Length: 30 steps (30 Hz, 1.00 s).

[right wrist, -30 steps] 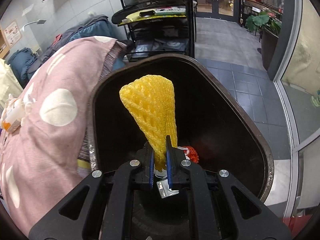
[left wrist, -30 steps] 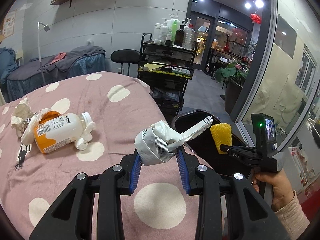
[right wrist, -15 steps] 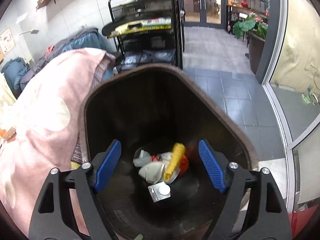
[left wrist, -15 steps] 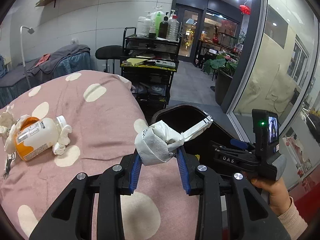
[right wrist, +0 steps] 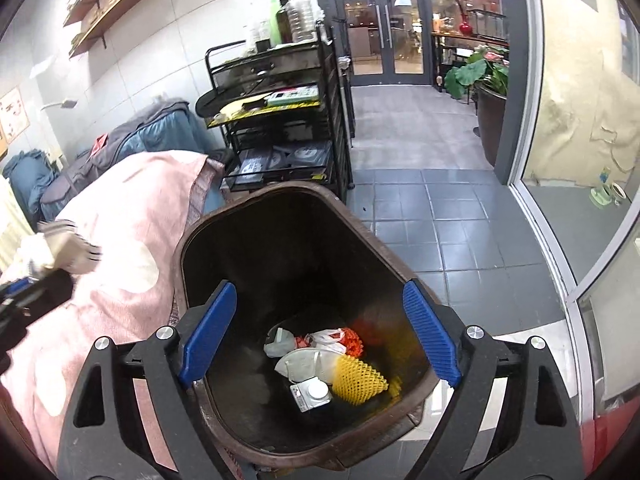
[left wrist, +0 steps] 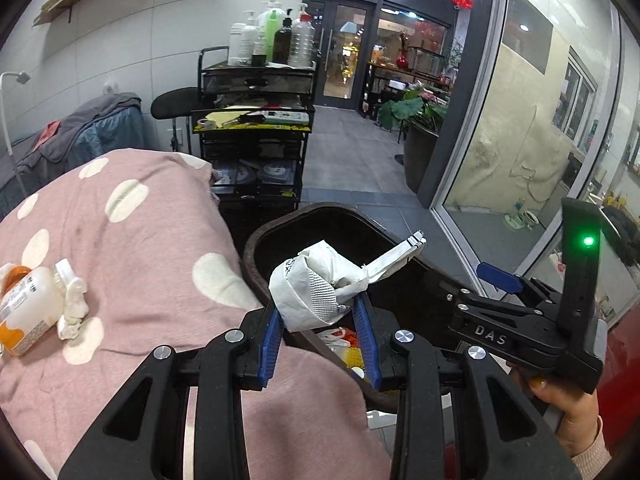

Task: Collect trash
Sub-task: 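Carry the foam net over the bin and open the right tool while the left tool carries the mask, then lower the white mesh mask into the bin and open the left tool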

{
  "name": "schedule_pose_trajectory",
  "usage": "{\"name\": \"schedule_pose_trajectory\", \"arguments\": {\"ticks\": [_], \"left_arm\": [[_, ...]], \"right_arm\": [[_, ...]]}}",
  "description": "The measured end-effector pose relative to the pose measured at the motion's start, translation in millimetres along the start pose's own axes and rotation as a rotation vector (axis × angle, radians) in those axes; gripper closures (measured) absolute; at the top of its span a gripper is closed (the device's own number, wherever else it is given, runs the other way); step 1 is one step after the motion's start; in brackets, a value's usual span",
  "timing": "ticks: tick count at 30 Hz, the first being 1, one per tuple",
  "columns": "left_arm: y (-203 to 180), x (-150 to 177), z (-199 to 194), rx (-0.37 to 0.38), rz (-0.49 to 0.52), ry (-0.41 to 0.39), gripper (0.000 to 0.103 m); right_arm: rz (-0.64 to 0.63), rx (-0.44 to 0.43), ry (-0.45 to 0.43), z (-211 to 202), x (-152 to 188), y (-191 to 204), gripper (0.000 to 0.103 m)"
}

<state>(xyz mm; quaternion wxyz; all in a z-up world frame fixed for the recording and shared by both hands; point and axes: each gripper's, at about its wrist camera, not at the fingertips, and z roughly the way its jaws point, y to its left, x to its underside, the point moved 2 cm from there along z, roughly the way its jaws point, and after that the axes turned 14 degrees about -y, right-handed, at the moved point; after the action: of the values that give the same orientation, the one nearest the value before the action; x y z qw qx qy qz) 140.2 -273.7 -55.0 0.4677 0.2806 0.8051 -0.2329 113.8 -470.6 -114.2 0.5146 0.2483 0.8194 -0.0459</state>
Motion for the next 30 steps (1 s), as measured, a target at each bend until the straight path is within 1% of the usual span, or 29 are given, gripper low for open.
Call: {"name": "schedule_pose_trajectory", "arguments": {"ticks": [8,12,19,30], "left_arm": [[-17.3,2.3,27.5,0.017,0.037,0.050,0.070],[-21.3,4.0,39.9,0.022,0.047,0.076,0.070],[-31.6,5.4,61.8,0.032,0.075,0.119,0.070],[-46.3,14.2,83.8,0.038,0.117,0.166,0.069]], "right_arm": [[0.022,0.031,-0.013,-13.5,-1.1,-17.8,0.018],[0.027,0.066,-0.022,-16.5,-1.6,-26.9,0.018],[0.060,0.100,-0.036,-21.0,-1.9,-43.7,0.018],[0.097,0.139,-0.036,-21.6,0.7,-60.1,0.018]]}}
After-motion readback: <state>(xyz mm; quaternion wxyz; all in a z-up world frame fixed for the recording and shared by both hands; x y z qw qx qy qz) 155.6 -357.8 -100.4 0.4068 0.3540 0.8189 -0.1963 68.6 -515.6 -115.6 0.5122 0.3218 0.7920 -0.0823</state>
